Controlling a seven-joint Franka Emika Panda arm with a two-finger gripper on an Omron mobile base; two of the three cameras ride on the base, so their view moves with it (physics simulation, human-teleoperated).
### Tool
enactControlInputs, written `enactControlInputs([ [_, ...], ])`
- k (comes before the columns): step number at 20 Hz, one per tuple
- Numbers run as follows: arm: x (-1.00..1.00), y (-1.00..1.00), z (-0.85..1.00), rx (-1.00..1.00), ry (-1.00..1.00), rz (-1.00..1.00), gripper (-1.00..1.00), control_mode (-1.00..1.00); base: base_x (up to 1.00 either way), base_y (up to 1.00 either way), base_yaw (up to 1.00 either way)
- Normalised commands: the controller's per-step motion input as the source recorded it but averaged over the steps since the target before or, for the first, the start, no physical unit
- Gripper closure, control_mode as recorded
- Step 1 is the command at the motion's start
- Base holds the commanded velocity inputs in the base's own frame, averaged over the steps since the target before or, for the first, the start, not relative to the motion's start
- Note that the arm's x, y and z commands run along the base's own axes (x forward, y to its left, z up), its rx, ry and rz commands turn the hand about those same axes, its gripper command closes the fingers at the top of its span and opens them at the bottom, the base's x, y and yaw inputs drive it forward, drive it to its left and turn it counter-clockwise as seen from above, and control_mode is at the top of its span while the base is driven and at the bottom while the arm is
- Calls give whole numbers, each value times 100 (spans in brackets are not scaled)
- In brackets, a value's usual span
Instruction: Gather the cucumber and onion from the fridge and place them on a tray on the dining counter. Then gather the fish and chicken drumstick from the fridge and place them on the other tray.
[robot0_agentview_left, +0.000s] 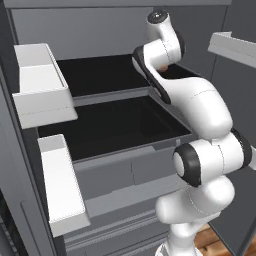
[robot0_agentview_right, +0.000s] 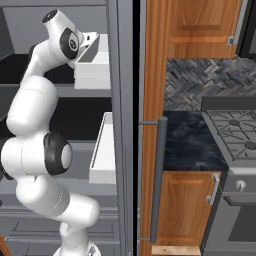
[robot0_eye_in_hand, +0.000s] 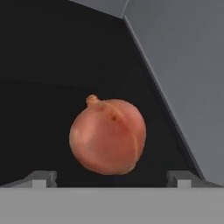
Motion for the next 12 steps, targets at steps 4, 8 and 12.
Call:
enactControlInputs([
  [4, 51, 0, 0, -3, 11, 0, -100, -100, 0, 0, 0],
  [8, 50, 0, -1, -3, 8, 0, -100, -100, 0, 0, 0],
  [12, 25, -6, -9, -2, 7, 0, -100, -100, 0, 0, 0],
])
